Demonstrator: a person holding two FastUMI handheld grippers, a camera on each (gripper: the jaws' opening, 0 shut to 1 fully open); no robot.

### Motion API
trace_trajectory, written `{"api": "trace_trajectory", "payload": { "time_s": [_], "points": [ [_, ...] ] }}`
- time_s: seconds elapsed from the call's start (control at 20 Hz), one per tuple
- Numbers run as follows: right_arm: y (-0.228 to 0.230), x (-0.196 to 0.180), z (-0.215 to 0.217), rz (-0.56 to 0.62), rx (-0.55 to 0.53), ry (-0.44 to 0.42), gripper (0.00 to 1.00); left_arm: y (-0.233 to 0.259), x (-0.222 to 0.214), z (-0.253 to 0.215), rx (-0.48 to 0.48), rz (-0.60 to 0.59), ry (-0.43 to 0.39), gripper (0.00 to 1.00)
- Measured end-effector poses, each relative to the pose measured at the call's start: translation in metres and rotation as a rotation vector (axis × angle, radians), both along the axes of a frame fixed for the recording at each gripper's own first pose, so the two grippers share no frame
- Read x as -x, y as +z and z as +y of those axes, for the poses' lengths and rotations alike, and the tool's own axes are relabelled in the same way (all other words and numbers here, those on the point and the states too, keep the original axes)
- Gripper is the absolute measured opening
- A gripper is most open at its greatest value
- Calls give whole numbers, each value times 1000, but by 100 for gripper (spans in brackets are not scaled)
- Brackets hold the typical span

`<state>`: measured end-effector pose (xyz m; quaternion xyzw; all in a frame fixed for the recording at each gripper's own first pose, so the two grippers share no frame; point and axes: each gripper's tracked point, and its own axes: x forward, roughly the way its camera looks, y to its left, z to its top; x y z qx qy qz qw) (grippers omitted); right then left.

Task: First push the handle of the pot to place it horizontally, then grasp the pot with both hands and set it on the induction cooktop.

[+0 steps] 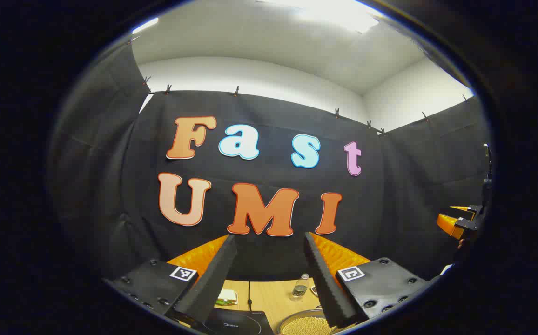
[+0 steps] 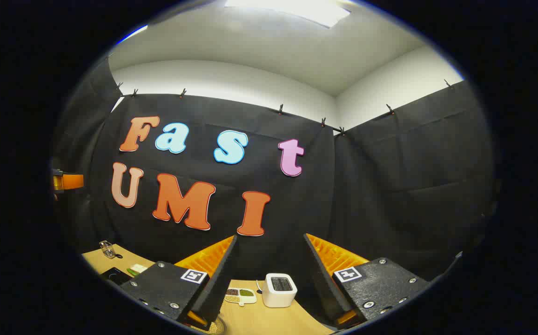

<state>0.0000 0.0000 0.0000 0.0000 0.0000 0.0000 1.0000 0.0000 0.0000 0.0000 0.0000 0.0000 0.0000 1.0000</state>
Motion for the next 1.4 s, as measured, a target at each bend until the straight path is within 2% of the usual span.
{"api": "trace_trajectory", "payload": {
  "time_s": [0.25,0.3,0.35,0.45,0.5,0.55,0.6,0.7,0.8,0.85,1.0,1.15,1.35,1.4],
  "points": [
    [-7,-18,-29,13,-8,45,87,-4,2,-29,-26,1,49,97],
    [-5,-23,-33,8,-10,60,84,-8,1,-36,-24,6,54,97],
    [-7,-25,-35,7,-11,80,84,-11,-1,-42,-20,10,61,94],
    [-14,-31,-38,12,-10,112,88,-14,-5,-52,-20,22,71,97],
    [-15,-35,-41,8,-7,122,90,-17,-5,-58,-29,28,75,97],
    [-16,-39,-43,2,-4,128,96,-18,-8,-62,-45,32,81,98],
    [-17,-42,-49,-4,-3,132,94,-18,-12,-67,-64,35,89,98],
    [-20,-49,-55,-12,-2,144,95,-19,-14,-80,-94,39,90,95],
    [-27,-56,-61,-13,1,152,97,-19,-14,-90,-125,29,99,95],
    [-29,-59,-62,-10,-4,155,95,-18,-13,-93,-138,21,105,98],
    [-36,-62,-64,8,-13,146,95,-21,-10,-100,-160,13,103,92],
    [-27,-60,-67,-14,-4,105,95,-15,-11,-93,-165,-3,95,99],
    [-19,-52,-68,-37,4,66,95,-28,-11,-79,-180,15,95,96],
    [-21,-51,-72,-33,9,49,95,-36,-11,-79,-179,34,83,99]
  ]
}}
